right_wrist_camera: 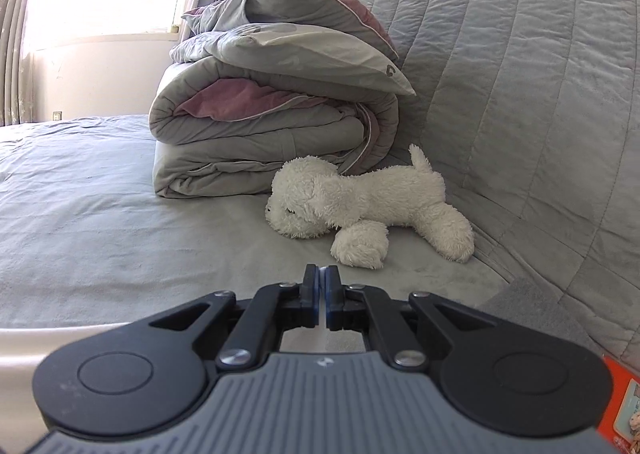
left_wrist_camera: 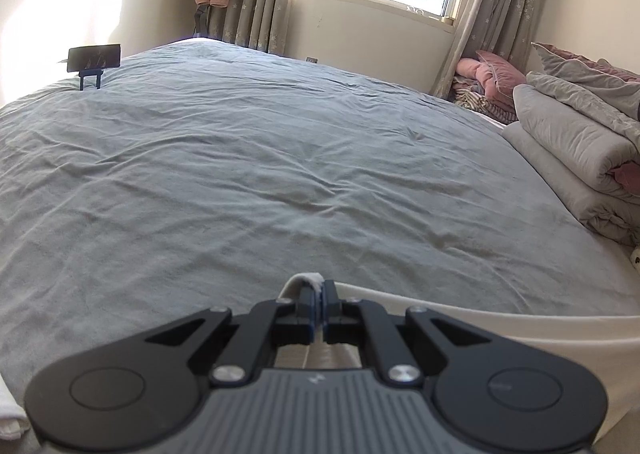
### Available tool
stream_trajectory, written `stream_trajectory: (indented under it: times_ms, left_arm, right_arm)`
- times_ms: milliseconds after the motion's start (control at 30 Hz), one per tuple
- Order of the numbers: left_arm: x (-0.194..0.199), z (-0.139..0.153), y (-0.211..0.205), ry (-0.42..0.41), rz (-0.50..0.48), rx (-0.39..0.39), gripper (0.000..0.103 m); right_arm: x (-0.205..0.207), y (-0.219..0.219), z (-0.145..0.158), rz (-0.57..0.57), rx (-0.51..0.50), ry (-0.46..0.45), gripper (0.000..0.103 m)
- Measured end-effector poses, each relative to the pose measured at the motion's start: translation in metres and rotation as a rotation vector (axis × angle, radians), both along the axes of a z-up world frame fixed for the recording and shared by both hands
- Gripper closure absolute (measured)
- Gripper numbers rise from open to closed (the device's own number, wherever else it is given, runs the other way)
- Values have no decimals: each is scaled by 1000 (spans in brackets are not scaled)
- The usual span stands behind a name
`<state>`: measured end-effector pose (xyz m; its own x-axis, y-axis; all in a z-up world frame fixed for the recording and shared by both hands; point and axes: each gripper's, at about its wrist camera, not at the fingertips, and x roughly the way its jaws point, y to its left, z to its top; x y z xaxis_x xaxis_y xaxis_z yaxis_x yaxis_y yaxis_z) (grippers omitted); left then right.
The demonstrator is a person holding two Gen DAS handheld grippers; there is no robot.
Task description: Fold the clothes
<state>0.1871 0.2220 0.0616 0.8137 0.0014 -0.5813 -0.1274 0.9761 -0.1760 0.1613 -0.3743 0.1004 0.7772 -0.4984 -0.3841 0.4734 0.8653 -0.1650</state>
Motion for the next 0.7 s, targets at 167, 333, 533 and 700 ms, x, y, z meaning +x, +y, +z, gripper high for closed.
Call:
stream_trajectory:
  times_ms: [167,333,533,700]
  left_arm:
    - [12,-10,-9,18,-7,48,100]
    - [21,-33,-18,93,-31,99,87]
    - [3,-16,1,55,-8,64,32]
    - [-30,2,29,69,65,-90,29]
  right_arm:
    - [28,1,-15,-34,0,95,101]
    - [47,-2,-75,-50,9,260,100]
    - [38,13,-66,1,15,281,52]
    - [-2,36,-27,82,23,220,44]
